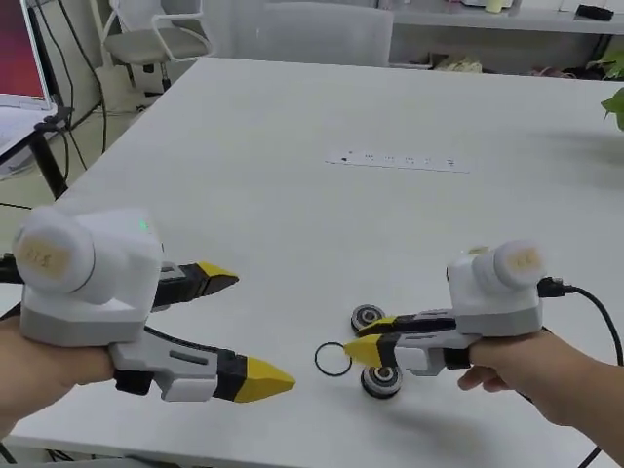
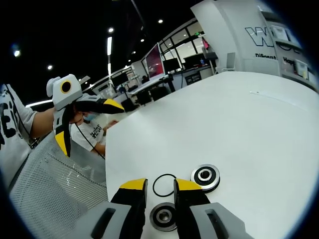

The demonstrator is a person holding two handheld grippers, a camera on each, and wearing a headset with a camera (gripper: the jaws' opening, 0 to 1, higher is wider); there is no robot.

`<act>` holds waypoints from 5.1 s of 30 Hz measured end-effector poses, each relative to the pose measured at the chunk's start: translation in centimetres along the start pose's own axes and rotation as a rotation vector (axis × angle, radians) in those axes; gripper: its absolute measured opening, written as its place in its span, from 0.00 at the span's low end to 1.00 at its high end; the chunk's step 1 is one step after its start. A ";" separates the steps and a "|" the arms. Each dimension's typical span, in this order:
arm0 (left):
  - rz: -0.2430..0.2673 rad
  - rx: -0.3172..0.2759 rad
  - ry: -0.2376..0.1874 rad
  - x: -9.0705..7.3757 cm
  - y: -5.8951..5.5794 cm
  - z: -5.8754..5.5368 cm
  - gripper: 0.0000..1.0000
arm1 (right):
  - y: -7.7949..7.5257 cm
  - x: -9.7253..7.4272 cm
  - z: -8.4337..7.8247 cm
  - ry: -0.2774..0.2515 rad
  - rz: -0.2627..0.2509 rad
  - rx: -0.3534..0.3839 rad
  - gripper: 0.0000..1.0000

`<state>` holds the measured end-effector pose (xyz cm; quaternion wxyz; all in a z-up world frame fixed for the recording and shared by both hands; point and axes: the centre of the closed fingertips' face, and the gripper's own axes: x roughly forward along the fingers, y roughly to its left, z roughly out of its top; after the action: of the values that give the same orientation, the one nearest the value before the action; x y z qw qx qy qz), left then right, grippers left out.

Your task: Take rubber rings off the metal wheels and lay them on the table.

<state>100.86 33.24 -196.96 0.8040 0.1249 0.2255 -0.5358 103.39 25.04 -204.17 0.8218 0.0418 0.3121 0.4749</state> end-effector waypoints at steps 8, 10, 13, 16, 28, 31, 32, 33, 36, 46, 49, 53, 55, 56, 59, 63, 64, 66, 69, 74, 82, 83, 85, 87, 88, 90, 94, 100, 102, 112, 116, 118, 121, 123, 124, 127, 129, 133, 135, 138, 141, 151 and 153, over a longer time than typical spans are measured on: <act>-0.008 -0.003 0.000 0.6 0.0 0.5 0.78 | 0.0 -1.3 0.5 -0.038 0.001 0.006 0.19; -0.011 -0.004 0.000 0.7 0.0 0.6 0.77 | 0.0 -1.6 0.6 -0.047 0.002 0.008 0.20; -0.014 -0.001 0.002 1.0 0.0 0.8 0.77 | -0.2 -2.2 0.8 -0.062 0.000 0.011 0.20; -0.021 0.000 0.007 1.3 -0.1 0.9 0.77 | -0.4 -2.8 0.8 -0.076 -0.007 0.015 0.20; -0.061 0.005 0.024 3.1 -0.5 1.6 0.74 | -1.7 -5.0 -0.2 -0.099 -0.043 0.021 0.21; -0.065 0.006 0.027 3.6 -0.4 1.7 0.73 | -1.7 -5.4 -0.5 -0.099 -0.048 0.021 0.21; -0.070 0.002 0.027 3.8 -0.5 1.7 0.73 | -1.7 -5.5 -0.7 -0.096 -0.049 0.018 0.21; -0.074 0.001 0.028 3.9 -0.6 1.7 0.73 | -1.7 -5.5 -0.9 -0.093 -0.050 0.016 0.21; -0.092 0.008 0.039 4.5 -0.9 1.7 0.72 | -1.6 -5.6 -1.4 -0.079 -0.048 0.000 0.22; -0.131 0.013 0.059 6.2 -1.6 1.6 0.66 | -1.2 -5.2 -3.0 -0.037 -0.038 -0.045 0.23; -0.147 0.023 0.069 6.9 -1.9 1.4 0.64 | -1.2 -5.1 -3.6 -0.018 -0.034 -0.061 0.23; -0.164 0.030 0.081 7.6 -2.2 1.1 0.62 | -1.1 -4.9 -4.0 -0.003 -0.032 -0.078 0.23; -0.168 0.030 0.090 7.9 -2.3 0.9 0.60 | -1.2 -4.8 -4.3 0.003 -0.031 -0.089 0.24; -0.173 0.029 0.096 8.1 -2.3 0.7 0.59 | -1.2 -4.8 -4.4 0.007 -0.031 -0.095 0.24; -0.187 0.024 0.101 8.6 -2.5 0.5 0.56 | -1.2 -4.7 -4.7 0.020 -0.029 -0.106 0.24; -0.202 0.011 0.109 9.2 -2.9 0.1 0.53 | -1.3 -4.5 -5.1 0.032 -0.027 -0.125 0.23; -0.206 0.007 0.110 9.4 -3.0 0.0 0.52 | -1.3 -4.4 -5.1 0.031 -0.026 -0.128 0.23; -0.211 0.009 0.114 9.8 -3.2 -0.1 0.50 | -1.2 -4.3 -5.2 0.034 -0.024 -0.138 0.23; -0.219 0.016 0.121 10.2 -3.5 -0.3 0.48 | -1.0 -4.0 -5.3 0.041 -0.018 -0.153 0.23; -0.234 0.011 0.127 11.3 -4.0 -0.7 0.43 | -0.8 -3.7 -5.6 0.049 -0.008 -0.182 0.21; -0.252 0.016 0.156 12.6 -4.6 -1.7 0.35 | -0.7 -3.3 -6.1 0.063 -0.003 -0.193 0.20; -0.252 0.015 0.157 12.6 -4.6 -1.7 0.34 | -0.7 -3.3 -6.1 0.064 -0.003 -0.193 0.20; -0.254 0.015 0.158 12.8 -4.7 -1.8 0.31 | -0.7 -3.2 -6.1 0.062 -0.003 -0.192 0.20; -0.258 0.017 0.159 13.1 -4.9 -1.8 0.30 | -0.8 -3.2 -6.1 0.061 -0.004 -0.191 0.20; -0.260 0.018 0.160 13.2 -5.0 -1.8 0.29 | -0.8 -3.2 -6.1 0.061 -0.005 -0.192 0.20; -0.262 0.023 0.162 13.4 -5.1 -1.9 0.29 | -0.8 -3.2 -6.1 0.060 -0.006 -0.191 0.20; -0.263 0.029 0.172 13.8 -5.1 -2.2 0.24 | -0.8 -3.2 -6.1 0.061 -0.005 -0.194 0.20; -0.256 0.054 0.172 14.2 -5.1 -2.5 0.19 | -0.8 -3.2 -6.1 0.058 -0.006 -0.193 0.20; -0.253 0.054 0.176 14.2 -5.0 -2.5 0.17 | -0.8 -3.2 -6.1 0.058 -0.007 -0.193 0.20; -0.213 0.132 0.169 14.4 -4.7 -2.7 0.09 | -0.6 -3.0 -6.1 0.059 -0.002 -0.202 0.19; -0.200 0.201 0.156 14.5 -4.8 -2.7 0.08 | -0.7 -3.0 -5.9 0.057 -0.009 -0.206 0.19; -0.196 0.212 0.153 14.5 -5.0 -2.7 0.08 | -0.8 -2.9 -5.9 0.056 -0.014 -0.211 0.20; -0.190 0.210 0.147 14.5 -4.8 -2.7 0.07 | -0.8 -2.8 -5.9 0.058 -0.018 -0.225 0.21; -0.188 0.213 0.145 14.5 -4.8 -2.7 0.07 | -0.8 -2.8 -5.9 0.059 -0.020 -0.235 0.21; -0.187 0.212 0.144 14.5 -4.8 -2.6 0.07 | -0.8 -2.8 -5.9 0.060 -0.022 -0.238 0.20; -0.181 0.210 0.143 14.5 -4.8 -2.6 0.07 | -0.9 -3.0 -6.0 0.062 -0.027 -0.248 0.19; -0.178 0.211 0.142 14.5 -4.8 -2.6 0.07 | -0.8 -3.0 -6.0 0.062 -0.030 -0.249 0.18; -0.173 0.202 0.140 14.5 -4.8 -2.6 0.07 | -0.9 -3.2 -6.1 0.068 -0.036 -0.247 0.15; -0.170 0.195 0.139 14.6 -4.8 -2.6 0.07 | -0.9 -3.3 -6.1 0.070 -0.038 -0.243 0.14; -0.167 0.193 0.136 14.5 -4.8 -2.6 0.07 | -0.9 -3.3 -6.2 0.072 -0.041 -0.236 0.13; -0.164 0.192 0.136 14.5 -4.8 -2.6 0.07 | -0.9 -3.4 -6.2 0.078 -0.044 -0.241 0.13; -0.158 0.194 0.134 14.6 -4.8 -2.6 0.07 | -1.1 -3.6 -6.6 0.099 -0.055 -0.223 0.00; -0.157 0.195 0.134 14.6 -4.8 -2.6 0.07 | -1.2 -3.7 -6.6 0.098 -0.060 -0.198 0.00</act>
<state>100.56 20.77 -206.29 0.7270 0.2199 0.2347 -0.6067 99.34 19.94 -208.18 0.8194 -0.0724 0.3046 0.4802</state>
